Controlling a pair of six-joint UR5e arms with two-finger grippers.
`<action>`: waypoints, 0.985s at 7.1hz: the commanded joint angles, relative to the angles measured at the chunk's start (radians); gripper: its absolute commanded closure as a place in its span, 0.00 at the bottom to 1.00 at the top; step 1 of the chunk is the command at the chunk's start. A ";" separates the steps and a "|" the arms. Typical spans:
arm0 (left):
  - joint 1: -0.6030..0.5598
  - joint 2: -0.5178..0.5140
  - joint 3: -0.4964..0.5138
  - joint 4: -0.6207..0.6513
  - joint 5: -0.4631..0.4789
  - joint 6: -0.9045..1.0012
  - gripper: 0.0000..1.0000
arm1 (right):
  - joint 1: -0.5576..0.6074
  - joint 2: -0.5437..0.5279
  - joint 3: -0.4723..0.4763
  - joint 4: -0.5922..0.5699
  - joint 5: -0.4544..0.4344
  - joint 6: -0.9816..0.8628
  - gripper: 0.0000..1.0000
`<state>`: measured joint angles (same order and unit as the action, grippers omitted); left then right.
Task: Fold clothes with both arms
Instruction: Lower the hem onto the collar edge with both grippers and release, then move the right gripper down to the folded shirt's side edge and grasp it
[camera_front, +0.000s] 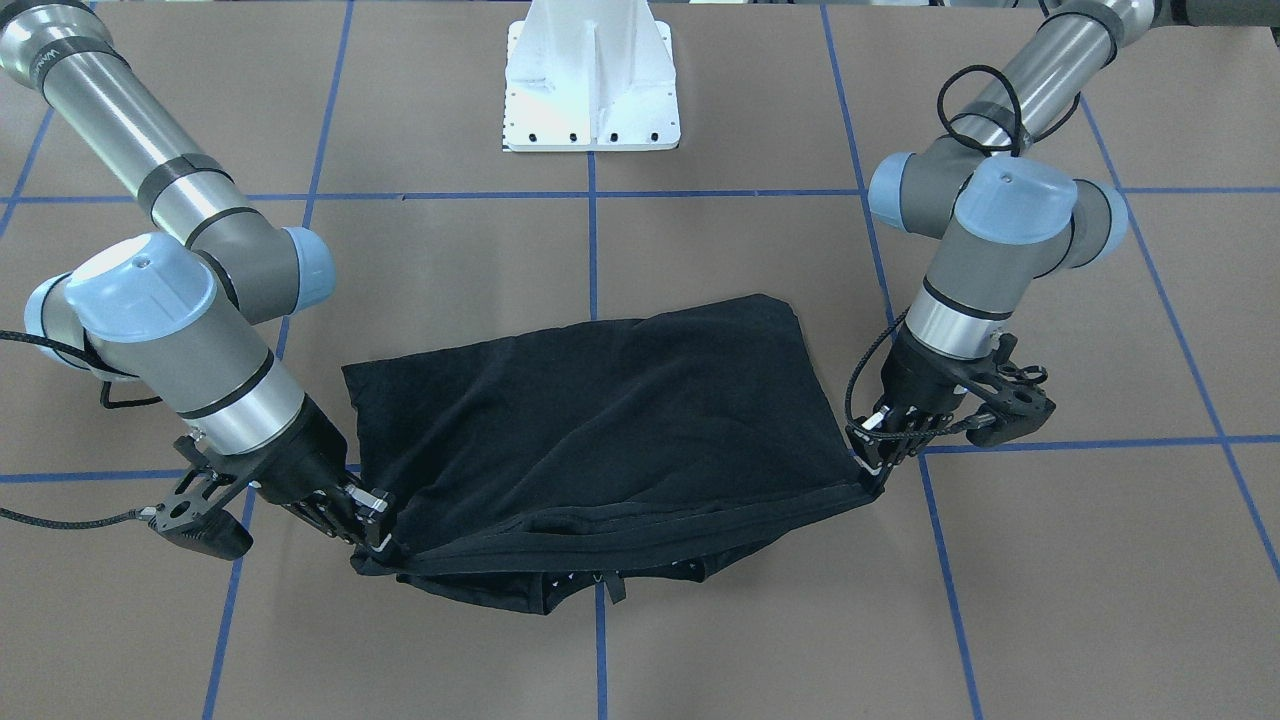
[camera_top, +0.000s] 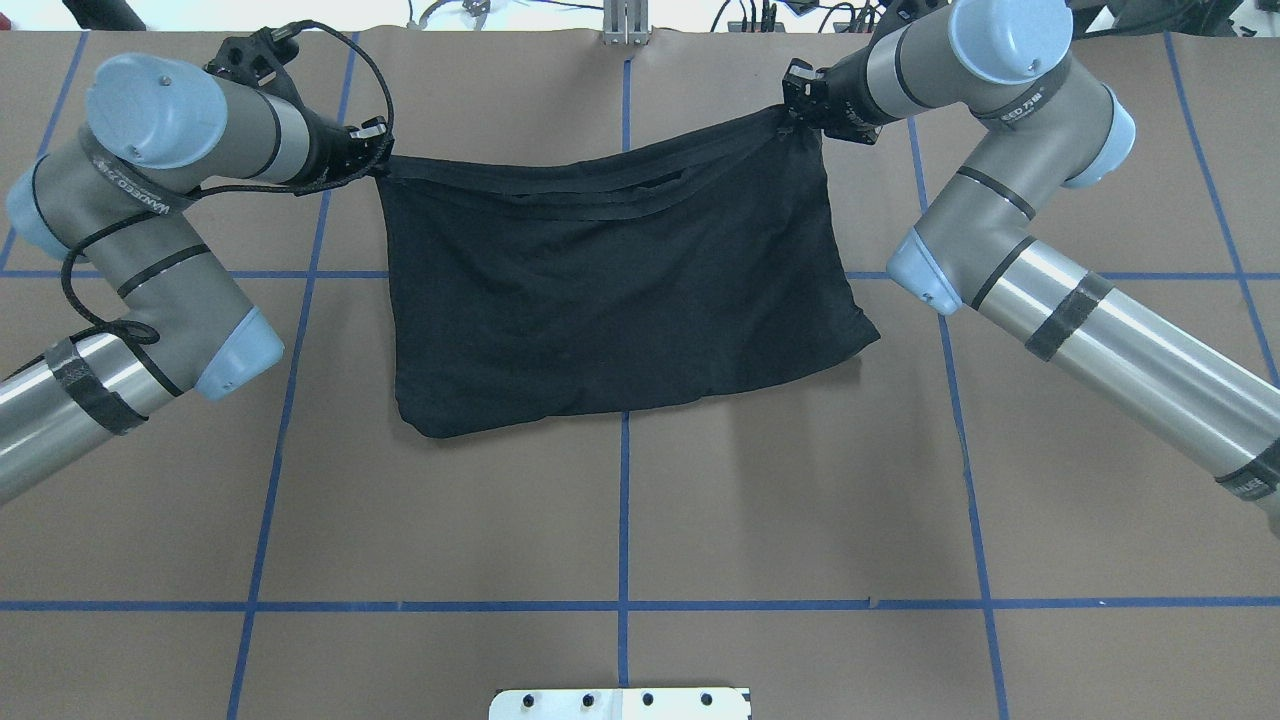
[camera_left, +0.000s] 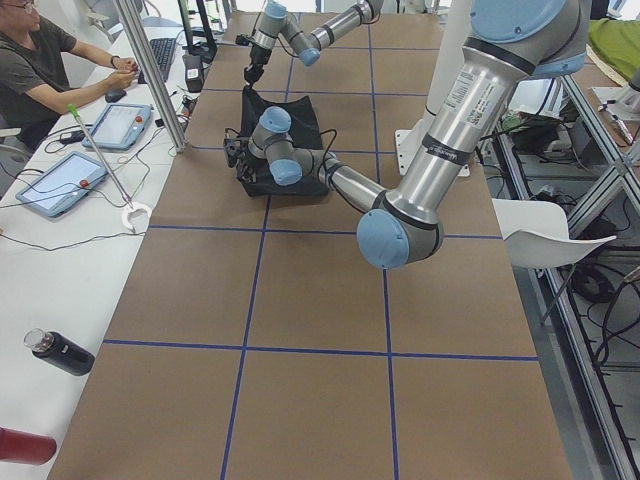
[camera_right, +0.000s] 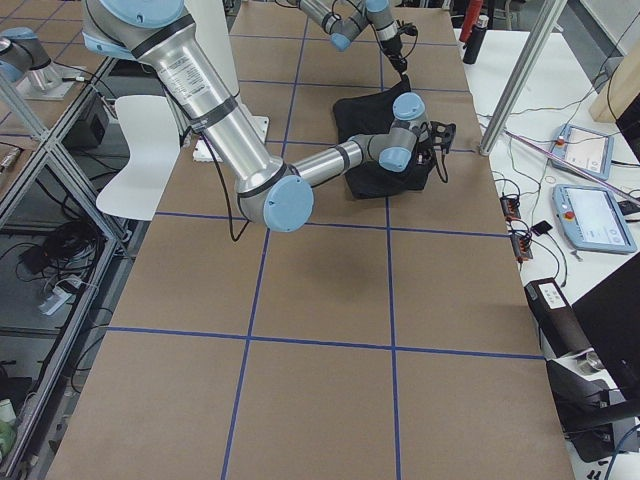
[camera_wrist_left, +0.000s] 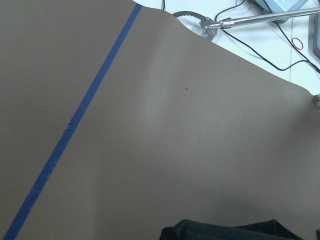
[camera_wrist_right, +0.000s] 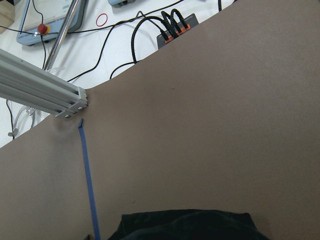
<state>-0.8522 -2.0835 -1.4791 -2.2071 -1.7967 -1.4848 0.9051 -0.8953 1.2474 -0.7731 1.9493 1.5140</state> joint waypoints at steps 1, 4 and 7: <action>0.001 0.002 -0.006 0.003 0.002 -0.005 0.00 | -0.002 -0.010 0.003 -0.002 0.005 -0.008 0.01; -0.001 0.006 -0.030 0.003 -0.009 0.008 0.00 | 0.011 -0.034 0.013 0.003 0.072 -0.094 0.00; -0.005 0.019 -0.121 0.013 -0.036 -0.003 0.00 | 0.008 -0.250 0.220 -0.003 0.128 -0.098 0.00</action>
<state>-0.8556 -2.0681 -1.5704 -2.1955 -1.8243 -1.4822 0.9136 -1.0597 1.3874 -0.7732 2.0524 1.4176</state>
